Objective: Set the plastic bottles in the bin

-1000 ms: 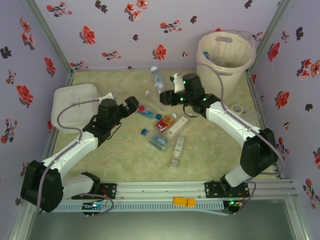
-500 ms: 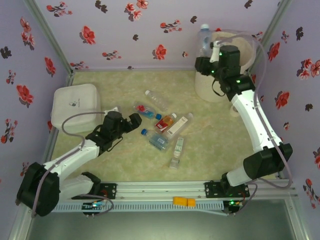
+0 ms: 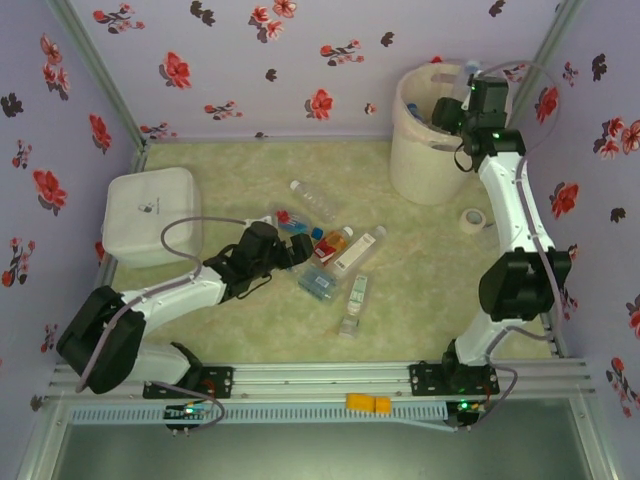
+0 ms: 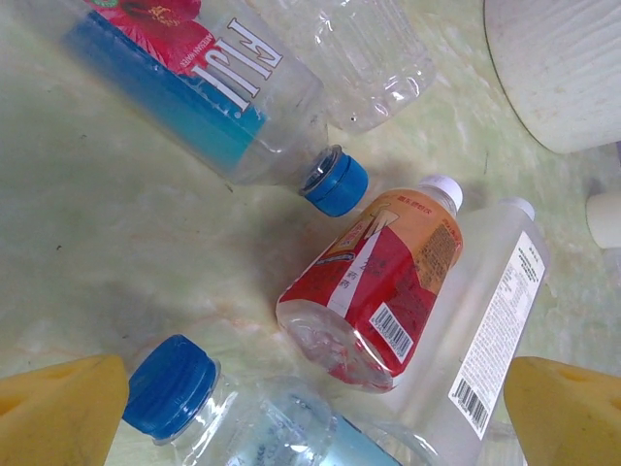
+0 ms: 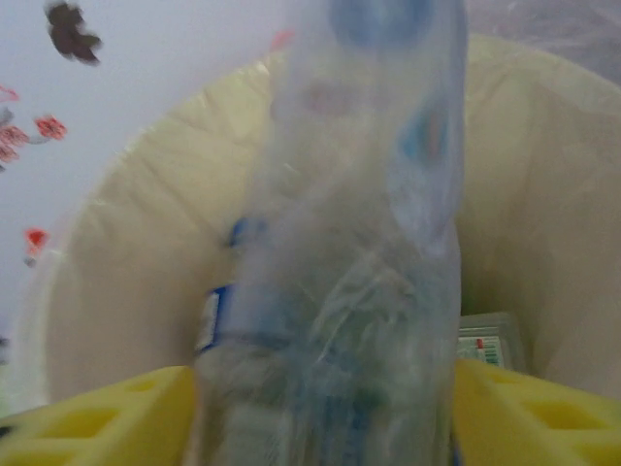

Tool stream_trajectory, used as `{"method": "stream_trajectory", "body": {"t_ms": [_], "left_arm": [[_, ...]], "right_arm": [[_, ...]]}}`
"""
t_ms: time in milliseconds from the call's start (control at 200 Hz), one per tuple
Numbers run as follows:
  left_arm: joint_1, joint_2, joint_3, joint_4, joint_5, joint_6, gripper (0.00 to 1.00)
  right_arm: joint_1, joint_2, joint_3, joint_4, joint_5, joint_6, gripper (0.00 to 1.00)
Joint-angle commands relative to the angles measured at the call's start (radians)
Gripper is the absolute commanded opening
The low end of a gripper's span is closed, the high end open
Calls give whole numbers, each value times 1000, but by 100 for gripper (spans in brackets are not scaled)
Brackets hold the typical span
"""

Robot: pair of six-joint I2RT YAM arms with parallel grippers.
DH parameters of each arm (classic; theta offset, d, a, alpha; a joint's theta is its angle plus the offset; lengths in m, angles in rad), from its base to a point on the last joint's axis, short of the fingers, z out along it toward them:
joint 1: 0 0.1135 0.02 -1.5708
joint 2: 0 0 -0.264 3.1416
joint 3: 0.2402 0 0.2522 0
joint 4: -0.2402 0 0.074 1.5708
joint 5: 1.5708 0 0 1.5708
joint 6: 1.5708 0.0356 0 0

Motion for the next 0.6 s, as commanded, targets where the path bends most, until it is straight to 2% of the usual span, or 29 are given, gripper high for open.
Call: {"method": "stream_trajectory", "body": {"t_ms": [0, 10, 25, 305, 425, 595], "left_arm": [[-8, -12, 27, -25, -8, 18, 100], [-7, -13, 27, -25, -9, 18, 100], [-7, -15, 27, -27, -11, 18, 100], [-7, -36, 44, -35, -64, 35, 100], [-7, -62, 50, -77, -121, 55, 100], [-6, -128, 73, -171, -254, 103, 100]], "right_arm": [[3, 21, 80, -44, -8, -3, 93], [3, 21, 84, -46, -8, -5, 98], [3, 21, 88, -48, -8, -7, 99], [6, -77, 56, -48, 3, -26, 100], [48, -180, -44, -32, 19, -36, 100], [167, -365, -300, 12, 65, -9, 100]]}}
